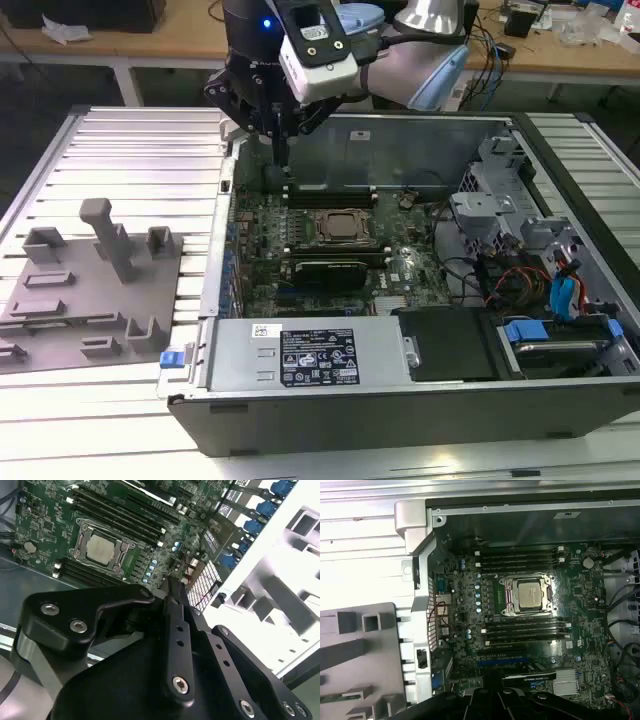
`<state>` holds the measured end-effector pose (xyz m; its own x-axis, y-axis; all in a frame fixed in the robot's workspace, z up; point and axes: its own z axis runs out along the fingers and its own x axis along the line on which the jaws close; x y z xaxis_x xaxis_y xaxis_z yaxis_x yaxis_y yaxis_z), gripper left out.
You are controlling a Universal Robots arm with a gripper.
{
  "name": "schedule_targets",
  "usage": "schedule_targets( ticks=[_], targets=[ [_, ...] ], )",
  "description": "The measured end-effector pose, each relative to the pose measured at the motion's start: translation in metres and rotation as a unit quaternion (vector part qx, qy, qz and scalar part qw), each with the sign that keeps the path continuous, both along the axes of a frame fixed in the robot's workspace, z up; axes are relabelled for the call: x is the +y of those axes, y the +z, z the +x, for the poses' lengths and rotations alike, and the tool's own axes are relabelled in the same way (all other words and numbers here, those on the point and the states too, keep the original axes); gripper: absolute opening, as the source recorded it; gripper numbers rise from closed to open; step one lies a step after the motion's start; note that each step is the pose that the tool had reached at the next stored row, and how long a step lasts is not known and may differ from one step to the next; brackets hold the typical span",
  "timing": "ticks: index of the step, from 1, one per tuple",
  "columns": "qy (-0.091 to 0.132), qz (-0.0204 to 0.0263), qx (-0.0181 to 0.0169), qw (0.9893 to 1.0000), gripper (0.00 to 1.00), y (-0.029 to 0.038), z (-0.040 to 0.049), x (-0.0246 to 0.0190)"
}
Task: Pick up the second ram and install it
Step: 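Reach for the second ram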
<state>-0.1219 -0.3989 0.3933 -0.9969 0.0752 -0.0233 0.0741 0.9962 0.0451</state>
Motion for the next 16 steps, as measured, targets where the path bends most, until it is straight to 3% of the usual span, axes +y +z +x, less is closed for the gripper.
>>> schedule_targets(
  ticks=[1, 2, 3, 7, 9, 13, 16],
  targets=[
    [0.0, 0.0, 0.0, 1.0, 0.11, 0.0, -0.0098, 0.0],
    [0.0, 0.0, -0.0001, 1.0, 0.11, 0.0, -0.025, 0.0],
    [0.0, 0.0, -0.0001, 1.0, 0.11, 0.0, -0.0324, 0.0],
    [0.0, 0.0, -0.0002, 1.0, 0.11, 0.0, -0.0502, 0.0],
    [0.0, 0.0, -0.0002, 1.0, 0.11, -0.0001, -0.0543, 0.0],
    [0.0, 0.0, -0.0002, 1.0, 0.11, -0.0001, -0.0794, 0.0],
    [0.0, 0.0, -0.0002, 1.0, 0.11, -0.0002, -0.0891, 0.0]
  ],
)
